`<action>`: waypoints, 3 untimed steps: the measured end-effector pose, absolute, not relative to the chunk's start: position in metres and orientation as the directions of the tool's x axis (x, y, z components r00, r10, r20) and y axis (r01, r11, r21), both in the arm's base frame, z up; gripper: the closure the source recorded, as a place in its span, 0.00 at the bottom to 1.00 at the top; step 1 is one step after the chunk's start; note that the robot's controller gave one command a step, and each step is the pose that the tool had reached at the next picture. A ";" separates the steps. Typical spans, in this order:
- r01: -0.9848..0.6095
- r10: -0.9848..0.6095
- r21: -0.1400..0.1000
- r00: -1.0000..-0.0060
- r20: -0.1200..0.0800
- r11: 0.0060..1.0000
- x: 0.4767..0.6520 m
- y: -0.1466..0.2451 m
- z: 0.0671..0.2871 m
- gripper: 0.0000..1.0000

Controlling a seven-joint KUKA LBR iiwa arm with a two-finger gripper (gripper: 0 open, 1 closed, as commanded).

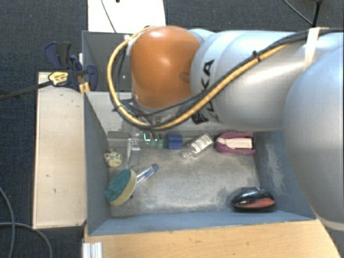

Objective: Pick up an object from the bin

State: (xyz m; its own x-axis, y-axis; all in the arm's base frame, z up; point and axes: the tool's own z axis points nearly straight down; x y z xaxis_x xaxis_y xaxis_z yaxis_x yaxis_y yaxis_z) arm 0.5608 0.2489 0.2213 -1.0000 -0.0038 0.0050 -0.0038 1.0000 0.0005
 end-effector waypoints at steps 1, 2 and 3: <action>-0.081 -0.081 -0.002 -0.997 0.009 0.997 0.505 0.236 0.086 0.00; -0.073 -0.073 0.002 -0.997 -0.001 0.997 0.508 0.237 0.092 1.00; -0.070 -0.070 0.001 -0.998 -0.001 0.998 0.509 0.237 0.091 0.00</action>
Offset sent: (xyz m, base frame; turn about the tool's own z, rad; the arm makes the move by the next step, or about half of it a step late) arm -0.0530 -0.0120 -0.1304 -0.0789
